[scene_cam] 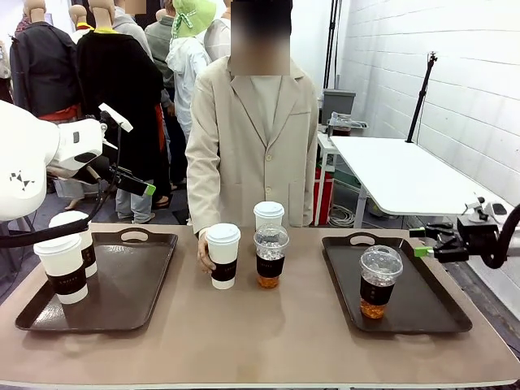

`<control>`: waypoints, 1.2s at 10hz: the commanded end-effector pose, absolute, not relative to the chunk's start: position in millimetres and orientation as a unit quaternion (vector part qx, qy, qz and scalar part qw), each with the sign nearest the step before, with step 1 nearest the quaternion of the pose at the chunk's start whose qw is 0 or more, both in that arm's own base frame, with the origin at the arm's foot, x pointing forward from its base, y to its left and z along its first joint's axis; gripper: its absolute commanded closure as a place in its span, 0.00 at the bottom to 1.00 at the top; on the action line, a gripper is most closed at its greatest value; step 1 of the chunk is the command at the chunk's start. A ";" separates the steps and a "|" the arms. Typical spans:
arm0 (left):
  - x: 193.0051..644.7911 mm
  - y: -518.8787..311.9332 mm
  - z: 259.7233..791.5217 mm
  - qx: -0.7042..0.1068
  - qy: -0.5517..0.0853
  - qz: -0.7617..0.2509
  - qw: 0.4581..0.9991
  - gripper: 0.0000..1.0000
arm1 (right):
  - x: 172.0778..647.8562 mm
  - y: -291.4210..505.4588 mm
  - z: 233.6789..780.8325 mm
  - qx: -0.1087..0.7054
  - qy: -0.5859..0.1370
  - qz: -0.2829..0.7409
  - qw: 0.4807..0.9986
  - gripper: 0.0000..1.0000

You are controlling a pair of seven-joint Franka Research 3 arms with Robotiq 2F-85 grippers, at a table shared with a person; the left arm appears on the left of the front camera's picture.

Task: Distribute the coffee onto the tray.
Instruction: Pick up another iced Americano from the middle of the table and place it on the right Handle tray.

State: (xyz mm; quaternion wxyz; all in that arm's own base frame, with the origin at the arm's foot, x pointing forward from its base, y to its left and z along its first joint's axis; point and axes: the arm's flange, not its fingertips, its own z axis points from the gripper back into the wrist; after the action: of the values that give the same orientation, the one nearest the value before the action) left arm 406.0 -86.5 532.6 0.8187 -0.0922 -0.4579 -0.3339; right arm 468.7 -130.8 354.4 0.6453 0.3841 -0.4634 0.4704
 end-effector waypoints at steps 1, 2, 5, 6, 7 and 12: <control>405.0 -85.9 533.2 -0.089 -0.454 -0.334 0.821 0.00 | 482.4 -121.8 377.8 0.375 -0.430 0.480 0.666 0.00; 405.0 -85.9 533.2 -0.089 -0.454 -0.334 0.821 0.00 | 489.9 -119.6 388.7 0.370 -0.428 0.484 0.667 0.00; 405.0 -85.9 533.2 -0.089 -0.454 -0.334 0.821 0.00 | 512.4 -118.2 419.8 0.361 -0.393 0.489 0.690 0.00; 405.0 -85.9 533.2 -0.089 -0.454 -0.334 0.821 0.00 | 518.0 -113.9 429.0 0.352 -0.364 0.495 0.706 0.00; 405.0 -85.9 533.2 -0.089 -0.454 -0.334 0.821 0.00 | 525.3 -107.3 439.9 0.339 -0.342 0.503 0.718 0.00; 405.0 -85.9 533.2 -0.089 -0.454 -0.334 0.821 0.00 | 565.7 -59.4 464.4 0.236 -0.247 0.515 0.786 0.00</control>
State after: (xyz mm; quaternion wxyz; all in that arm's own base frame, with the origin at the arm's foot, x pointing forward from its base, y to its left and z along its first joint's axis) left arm 406.0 -86.6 532.6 0.8187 -0.0922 -0.4579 -0.3340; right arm 557.3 -67.6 468.0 0.7636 0.2629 -0.2834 0.5171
